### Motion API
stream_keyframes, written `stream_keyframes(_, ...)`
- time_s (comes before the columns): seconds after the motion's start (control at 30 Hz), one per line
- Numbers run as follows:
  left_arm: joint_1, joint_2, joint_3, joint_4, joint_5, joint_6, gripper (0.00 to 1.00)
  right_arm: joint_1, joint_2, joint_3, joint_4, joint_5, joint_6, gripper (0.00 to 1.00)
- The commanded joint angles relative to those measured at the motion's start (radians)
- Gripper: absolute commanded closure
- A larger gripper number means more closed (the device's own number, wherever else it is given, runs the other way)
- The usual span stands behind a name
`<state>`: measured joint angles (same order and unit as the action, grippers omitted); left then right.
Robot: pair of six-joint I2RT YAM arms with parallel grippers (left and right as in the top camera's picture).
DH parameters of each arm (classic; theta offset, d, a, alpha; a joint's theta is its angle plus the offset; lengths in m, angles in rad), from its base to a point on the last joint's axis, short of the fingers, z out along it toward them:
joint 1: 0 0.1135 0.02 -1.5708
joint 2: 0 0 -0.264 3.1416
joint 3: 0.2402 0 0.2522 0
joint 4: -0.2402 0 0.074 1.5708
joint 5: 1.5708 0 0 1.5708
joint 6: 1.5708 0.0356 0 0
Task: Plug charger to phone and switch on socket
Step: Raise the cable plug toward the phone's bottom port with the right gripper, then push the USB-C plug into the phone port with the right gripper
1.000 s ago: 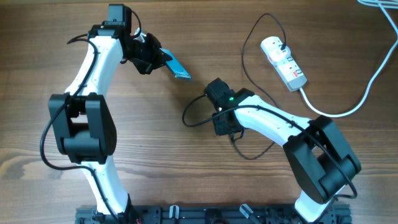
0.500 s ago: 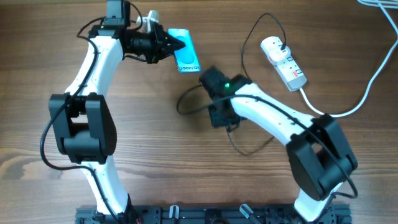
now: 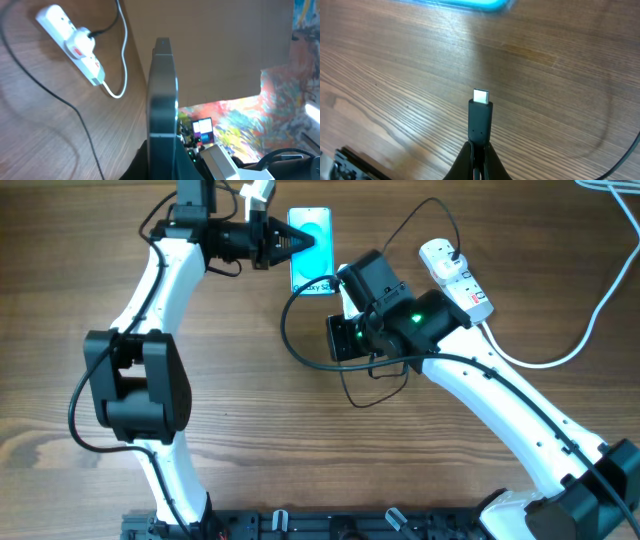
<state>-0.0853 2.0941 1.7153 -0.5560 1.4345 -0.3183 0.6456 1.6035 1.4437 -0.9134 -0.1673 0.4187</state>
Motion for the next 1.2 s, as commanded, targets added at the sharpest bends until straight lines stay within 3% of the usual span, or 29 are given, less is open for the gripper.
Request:
stream_keyframes(0.0, -0.033, -0.037, 0.005, 0.003, 0.000, 0.023, 0.96, 0.003, 0.001, 0.011, 0.030, 0.016, 0.049, 0.96)
stream_keyframes(0.3, -0.055, -0.037, 0.005, 0.010, -0.109, 0.023, 0.96, 0.008, 0.001, 0.011, 0.051, 0.063, 0.082, 0.95)
stream_keyframes(1.17, -0.055, -0.037, 0.005, 0.029, -0.040, -0.010, 0.96, 0.008, 0.027, 0.009, 0.091, 0.061, 0.119, 0.96)
